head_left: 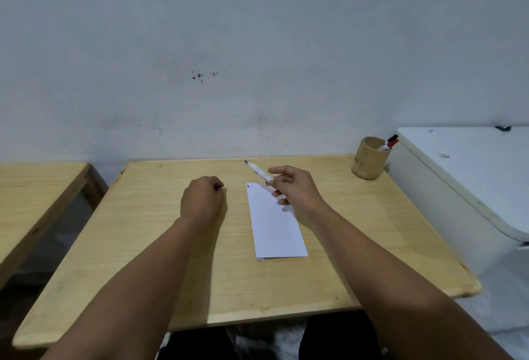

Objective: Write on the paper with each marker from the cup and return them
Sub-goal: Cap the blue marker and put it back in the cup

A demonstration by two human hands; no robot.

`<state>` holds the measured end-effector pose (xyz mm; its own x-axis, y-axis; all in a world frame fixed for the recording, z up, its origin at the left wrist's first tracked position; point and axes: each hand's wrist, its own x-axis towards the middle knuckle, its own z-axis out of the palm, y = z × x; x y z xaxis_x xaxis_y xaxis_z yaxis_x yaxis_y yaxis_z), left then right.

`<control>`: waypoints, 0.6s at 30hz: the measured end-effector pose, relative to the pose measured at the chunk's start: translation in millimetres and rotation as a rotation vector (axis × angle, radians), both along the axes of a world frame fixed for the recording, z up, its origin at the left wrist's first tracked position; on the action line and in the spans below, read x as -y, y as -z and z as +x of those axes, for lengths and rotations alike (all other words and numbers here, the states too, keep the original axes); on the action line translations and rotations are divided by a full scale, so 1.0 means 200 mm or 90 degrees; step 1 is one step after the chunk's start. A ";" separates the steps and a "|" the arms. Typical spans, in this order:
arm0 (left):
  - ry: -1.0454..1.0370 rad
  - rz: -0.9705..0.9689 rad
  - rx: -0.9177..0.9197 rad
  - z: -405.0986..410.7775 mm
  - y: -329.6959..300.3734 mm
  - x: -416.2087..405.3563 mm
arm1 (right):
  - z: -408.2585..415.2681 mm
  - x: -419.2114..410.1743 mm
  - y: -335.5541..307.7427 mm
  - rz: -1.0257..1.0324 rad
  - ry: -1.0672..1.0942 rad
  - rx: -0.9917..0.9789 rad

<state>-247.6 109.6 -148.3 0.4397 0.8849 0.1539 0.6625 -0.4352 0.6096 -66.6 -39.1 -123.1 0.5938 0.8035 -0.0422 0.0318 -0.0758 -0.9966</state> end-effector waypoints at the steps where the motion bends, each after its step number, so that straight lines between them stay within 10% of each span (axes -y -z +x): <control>1: -0.014 -0.034 0.040 0.01 -0.02 0.00 | 0.00 0.01 0.02 -0.006 -0.012 0.021; 7: -0.038 -0.382 0.428 0.06 -0.20 0.02 | 0.00 0.02 0.08 -0.037 -0.025 0.134; 18: -0.004 -0.420 0.458 0.11 -0.28 0.06 | 0.01 0.04 0.01 -0.032 -0.030 0.161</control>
